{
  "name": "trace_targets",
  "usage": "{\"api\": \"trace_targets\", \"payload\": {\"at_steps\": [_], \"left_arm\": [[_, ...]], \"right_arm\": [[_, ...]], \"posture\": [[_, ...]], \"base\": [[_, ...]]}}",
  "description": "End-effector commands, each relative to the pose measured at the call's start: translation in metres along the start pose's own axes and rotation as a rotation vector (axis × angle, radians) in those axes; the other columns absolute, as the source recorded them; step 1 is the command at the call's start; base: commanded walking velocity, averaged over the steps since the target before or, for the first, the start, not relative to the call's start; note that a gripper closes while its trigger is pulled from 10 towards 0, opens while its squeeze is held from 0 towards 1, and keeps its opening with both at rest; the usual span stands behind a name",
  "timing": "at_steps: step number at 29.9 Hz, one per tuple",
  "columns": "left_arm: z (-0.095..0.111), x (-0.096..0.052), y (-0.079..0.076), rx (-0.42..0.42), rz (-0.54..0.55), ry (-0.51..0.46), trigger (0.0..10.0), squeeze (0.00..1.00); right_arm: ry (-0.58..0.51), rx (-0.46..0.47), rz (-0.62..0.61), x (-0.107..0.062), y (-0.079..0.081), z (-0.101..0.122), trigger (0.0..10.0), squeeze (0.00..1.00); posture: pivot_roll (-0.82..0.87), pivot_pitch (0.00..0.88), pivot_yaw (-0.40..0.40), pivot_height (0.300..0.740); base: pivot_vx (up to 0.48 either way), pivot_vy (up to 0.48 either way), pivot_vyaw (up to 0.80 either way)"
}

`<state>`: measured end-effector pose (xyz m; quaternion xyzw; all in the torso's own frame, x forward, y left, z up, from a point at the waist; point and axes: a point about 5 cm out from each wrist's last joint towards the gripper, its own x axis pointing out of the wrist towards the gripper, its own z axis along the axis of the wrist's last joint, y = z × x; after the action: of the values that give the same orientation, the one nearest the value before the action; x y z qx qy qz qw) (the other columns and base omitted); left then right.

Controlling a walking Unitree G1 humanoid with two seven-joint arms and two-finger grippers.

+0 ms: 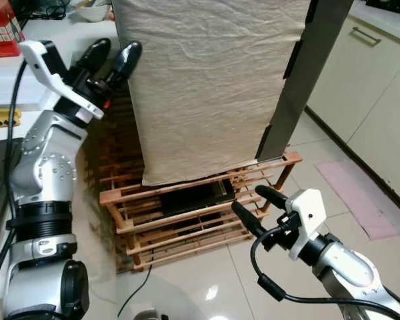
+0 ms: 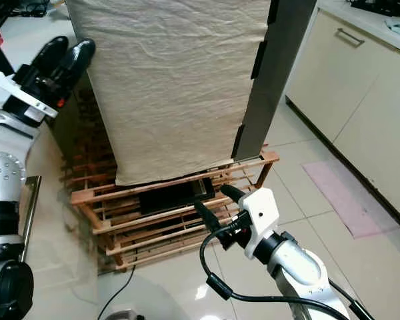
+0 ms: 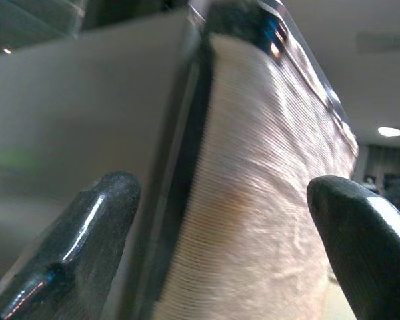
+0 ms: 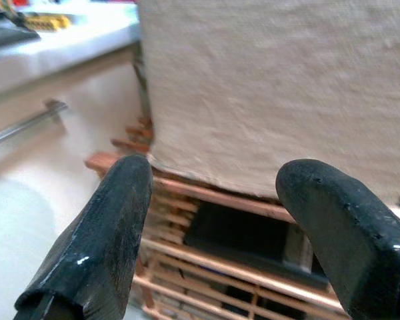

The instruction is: Restocking fridge

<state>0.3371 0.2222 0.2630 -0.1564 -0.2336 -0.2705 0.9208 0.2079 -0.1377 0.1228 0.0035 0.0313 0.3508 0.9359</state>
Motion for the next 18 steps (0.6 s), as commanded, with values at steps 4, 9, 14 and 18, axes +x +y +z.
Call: {"api": "trace_targets", "payload": {"at_steps": [4,9,14,18], "left_arm": [[0.01,-0.01,0.009,0.044,0.024,-0.003,10.0,0.0],[-0.008,-0.01,0.006,0.059,-0.066,0.135,10.0,0.0],[-0.019,-0.003,0.013,0.109,-0.02,0.177,10.0,0.0],[-0.023,0.002,0.015,0.121,-0.021,0.197,10.0,0.0]], "right_arm": [[-0.043,-0.003,0.057,0.003,0.005,0.014,10.0,0.0],[-0.057,-0.033,0.112,0.009,0.008,0.023,10.0,0.0],[-0.07,-0.083,0.101,0.016,0.005,0.026,10.0,0.0],[-0.086,-0.111,0.028,0.017,-0.004,0.031,10.0,0.0]], "posture": [[0.01,0.0,-0.026,0.74],[0.02,0.0,-0.032,0.74],[0.0,0.0,-0.024,0.74],[0.0,0.0,-0.021,0.74]], "base": [[0.0,0.0,0.0],[0.0,0.0,0.0],[0.0,0.0,0.0],[0.0,0.0,0.0]]}}
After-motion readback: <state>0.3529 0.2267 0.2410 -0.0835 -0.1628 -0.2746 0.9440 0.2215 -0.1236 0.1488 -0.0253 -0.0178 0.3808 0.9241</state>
